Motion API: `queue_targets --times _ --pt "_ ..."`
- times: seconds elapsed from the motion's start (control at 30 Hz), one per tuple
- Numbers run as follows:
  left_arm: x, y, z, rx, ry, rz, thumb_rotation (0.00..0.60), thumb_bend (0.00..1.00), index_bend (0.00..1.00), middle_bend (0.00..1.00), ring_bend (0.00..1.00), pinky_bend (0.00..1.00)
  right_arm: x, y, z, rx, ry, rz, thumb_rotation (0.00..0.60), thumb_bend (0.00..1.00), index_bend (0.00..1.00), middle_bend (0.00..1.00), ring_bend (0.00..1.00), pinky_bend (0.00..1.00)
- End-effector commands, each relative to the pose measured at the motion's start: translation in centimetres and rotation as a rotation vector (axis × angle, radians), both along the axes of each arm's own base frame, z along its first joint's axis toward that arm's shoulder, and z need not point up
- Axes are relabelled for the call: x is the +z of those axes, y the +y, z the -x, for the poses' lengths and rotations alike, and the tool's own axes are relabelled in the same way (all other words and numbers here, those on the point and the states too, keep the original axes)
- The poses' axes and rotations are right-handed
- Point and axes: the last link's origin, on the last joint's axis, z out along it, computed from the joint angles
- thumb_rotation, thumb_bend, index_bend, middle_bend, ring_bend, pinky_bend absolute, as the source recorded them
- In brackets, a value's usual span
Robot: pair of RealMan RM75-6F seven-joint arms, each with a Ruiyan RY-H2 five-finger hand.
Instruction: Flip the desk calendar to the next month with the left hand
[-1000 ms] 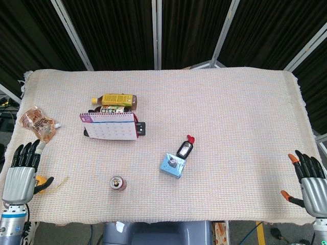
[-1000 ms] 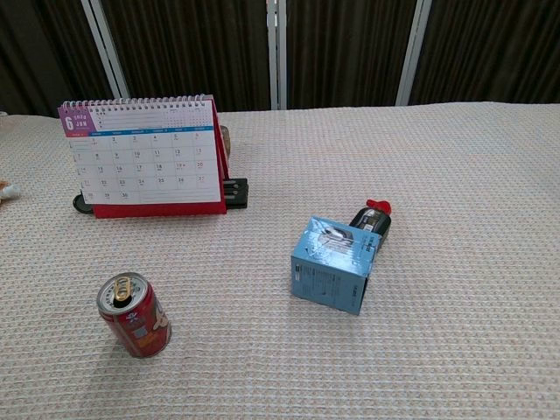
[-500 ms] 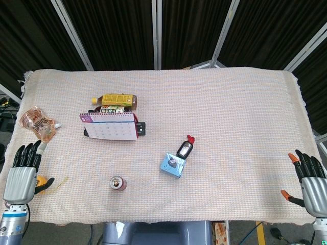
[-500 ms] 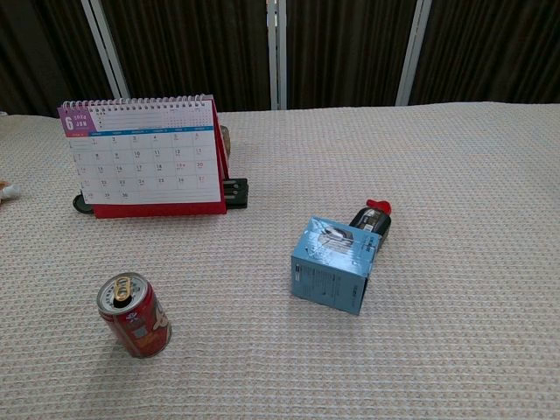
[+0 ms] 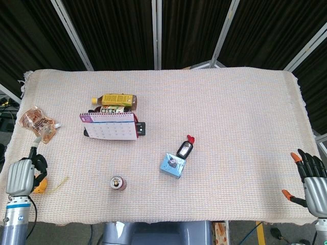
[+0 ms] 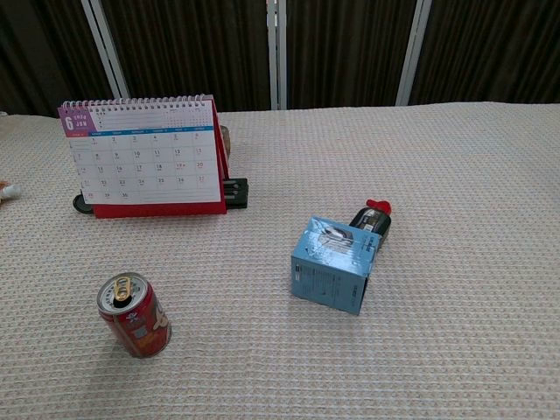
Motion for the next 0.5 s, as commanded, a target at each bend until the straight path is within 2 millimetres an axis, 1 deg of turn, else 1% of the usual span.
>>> queue_targets --times 0.03,0.13,0.27,0.5 --pt "-0.8 2.6 -0.7 0.144 -0.322 0.177 0.600 0.96 0.00 0.63 0.66 0.56 0.0 0.0 0.0 0.002 -0.001 -0.002 0.600 0.02 0.00 0.00 0.00 0.00" --pt "-1.0 3.7 -1.0 0.196 -0.428 0.251 0.600 0.98 0.00 0.63 0.66 0.56 0.0 0.0 -0.1 0.003 -0.002 -0.003 0.600 0.02 0.00 0.00 0.00 0.00" --pt "-1.5 5.2 -1.2 0.225 -0.470 0.281 0.600 0.98 0.00 0.63 0.66 0.56 0.0 -0.1 -0.1 0.001 -0.005 -0.003 0.600 0.02 0.00 0.00 0.00 0.00" --pt "-2.8 7.0 -1.7 0.286 -0.536 0.345 0.600 0.99 0.00 0.63 0.66 0.56 0.1 -0.1 -0.1 0.001 -0.010 -0.003 0.600 0.02 0.00 0.00 0.00 0.00"
